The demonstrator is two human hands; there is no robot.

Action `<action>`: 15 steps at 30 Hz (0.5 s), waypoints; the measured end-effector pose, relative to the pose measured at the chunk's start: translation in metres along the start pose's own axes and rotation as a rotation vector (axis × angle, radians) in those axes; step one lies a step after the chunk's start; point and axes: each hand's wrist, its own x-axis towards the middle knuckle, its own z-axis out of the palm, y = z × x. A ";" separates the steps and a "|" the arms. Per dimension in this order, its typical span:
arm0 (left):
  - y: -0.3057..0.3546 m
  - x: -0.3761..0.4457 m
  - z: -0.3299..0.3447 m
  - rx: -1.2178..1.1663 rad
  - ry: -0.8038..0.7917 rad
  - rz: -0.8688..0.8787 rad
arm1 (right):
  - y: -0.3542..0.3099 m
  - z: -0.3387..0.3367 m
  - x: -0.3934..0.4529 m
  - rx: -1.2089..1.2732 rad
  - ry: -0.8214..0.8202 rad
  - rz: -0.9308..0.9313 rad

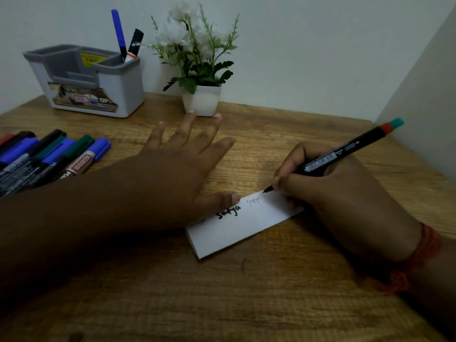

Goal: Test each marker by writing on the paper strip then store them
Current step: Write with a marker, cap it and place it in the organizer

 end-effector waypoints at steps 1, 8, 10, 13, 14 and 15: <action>-0.001 0.000 -0.001 0.001 0.006 0.002 | 0.000 -0.001 -0.001 0.016 -0.011 0.006; -0.007 0.000 -0.008 -0.032 0.051 -0.002 | -0.003 -0.007 -0.004 0.141 0.050 -0.131; -0.010 0.001 -0.011 -0.064 0.060 -0.028 | -0.001 -0.009 -0.001 0.160 0.097 -0.194; -0.015 0.004 -0.015 -0.046 0.069 -0.057 | 0.003 -0.012 0.003 0.158 0.147 -0.222; -0.016 0.005 -0.015 -0.026 0.067 -0.056 | 0.004 -0.013 0.004 0.152 0.154 -0.218; -0.017 0.005 -0.016 -0.011 0.068 -0.050 | 0.005 -0.013 0.005 0.140 0.155 -0.211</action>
